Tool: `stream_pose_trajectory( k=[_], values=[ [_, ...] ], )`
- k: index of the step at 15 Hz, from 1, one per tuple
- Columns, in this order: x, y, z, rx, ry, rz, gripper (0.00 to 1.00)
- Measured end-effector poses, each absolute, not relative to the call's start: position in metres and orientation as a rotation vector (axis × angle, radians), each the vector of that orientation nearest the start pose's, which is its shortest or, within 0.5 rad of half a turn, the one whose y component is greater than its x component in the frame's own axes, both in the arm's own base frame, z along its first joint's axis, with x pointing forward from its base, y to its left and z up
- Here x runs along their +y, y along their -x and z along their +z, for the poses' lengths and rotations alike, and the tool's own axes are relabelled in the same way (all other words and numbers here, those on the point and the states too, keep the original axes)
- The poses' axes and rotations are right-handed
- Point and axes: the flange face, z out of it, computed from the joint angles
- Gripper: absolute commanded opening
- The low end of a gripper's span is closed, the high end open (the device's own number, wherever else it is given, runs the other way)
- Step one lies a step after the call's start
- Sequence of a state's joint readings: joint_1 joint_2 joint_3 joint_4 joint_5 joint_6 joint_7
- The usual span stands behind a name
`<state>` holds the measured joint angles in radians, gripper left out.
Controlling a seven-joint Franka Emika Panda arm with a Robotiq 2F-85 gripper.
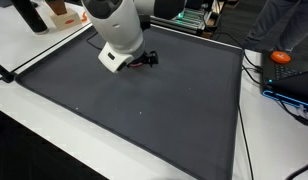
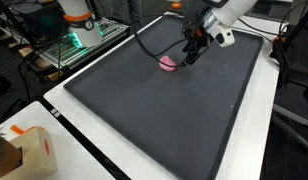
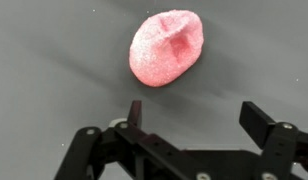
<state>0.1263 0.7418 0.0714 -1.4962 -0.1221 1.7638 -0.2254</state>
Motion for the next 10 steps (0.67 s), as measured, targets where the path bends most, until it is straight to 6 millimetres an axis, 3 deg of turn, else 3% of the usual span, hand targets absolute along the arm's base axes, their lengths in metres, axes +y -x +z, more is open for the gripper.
stream_pose_trajectory(
  k=[5,10],
  values=[
    [0.143,-0.639,0.201,-1.112,2.973,0.806,1.0],
    [0.157,-0.624,0.193,-1.454,2.879,0.951,1.0]
  ],
)
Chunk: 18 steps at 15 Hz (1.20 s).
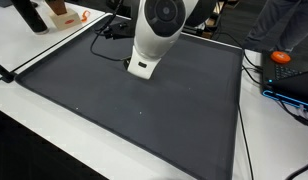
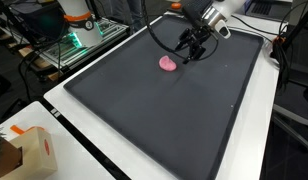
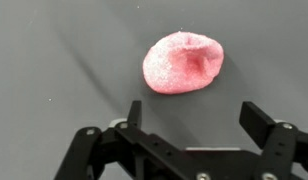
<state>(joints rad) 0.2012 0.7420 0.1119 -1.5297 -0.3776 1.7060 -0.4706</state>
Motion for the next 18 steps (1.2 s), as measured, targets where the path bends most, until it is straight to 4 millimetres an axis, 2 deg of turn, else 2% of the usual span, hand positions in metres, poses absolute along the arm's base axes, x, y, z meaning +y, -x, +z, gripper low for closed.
stream_pose_trajectory(
  k=[6,18],
  values=[
    [0.16,-0.606,0.184,-1.568,2.828,1.127,1.0],
    [0.167,-0.591,0.182,-1.527,2.863,1.147,1.0]
  ],
)
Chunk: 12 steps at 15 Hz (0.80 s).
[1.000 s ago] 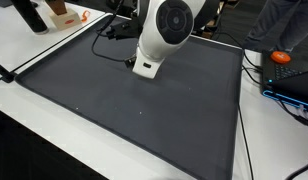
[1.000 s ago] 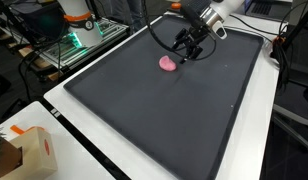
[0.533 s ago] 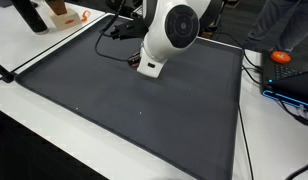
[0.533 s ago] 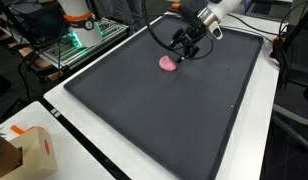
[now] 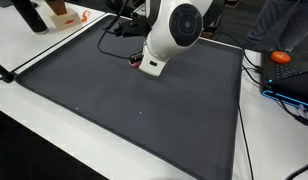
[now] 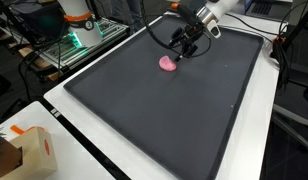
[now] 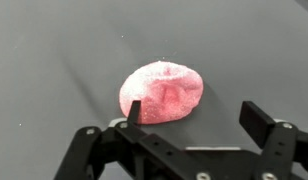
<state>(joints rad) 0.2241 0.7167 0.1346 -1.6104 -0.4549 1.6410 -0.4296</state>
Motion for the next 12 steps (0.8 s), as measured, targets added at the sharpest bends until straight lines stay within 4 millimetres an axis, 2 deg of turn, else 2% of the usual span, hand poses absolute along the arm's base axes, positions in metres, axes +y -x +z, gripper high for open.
stream_pose_trajectory(
  k=[7,12],
  values=[
    [0.168,-0.592,0.185,-1.462,2.939,1.082,1.0],
    [0.159,-0.601,0.189,-1.306,3.039,1.005,1.0]
  ],
)
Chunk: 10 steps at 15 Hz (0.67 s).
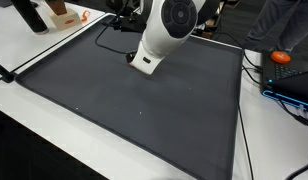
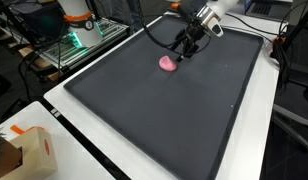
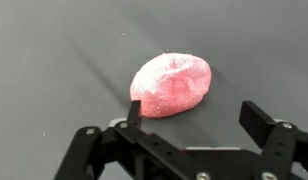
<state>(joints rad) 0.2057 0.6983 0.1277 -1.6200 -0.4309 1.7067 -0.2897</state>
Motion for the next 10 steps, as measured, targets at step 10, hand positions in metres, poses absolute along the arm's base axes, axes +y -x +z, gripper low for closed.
stream_pose_trajectory(
  k=[10],
  values=[
    [0.103,-0.638,0.21,-0.586,3.166,0.765,1.0]
  ],
)
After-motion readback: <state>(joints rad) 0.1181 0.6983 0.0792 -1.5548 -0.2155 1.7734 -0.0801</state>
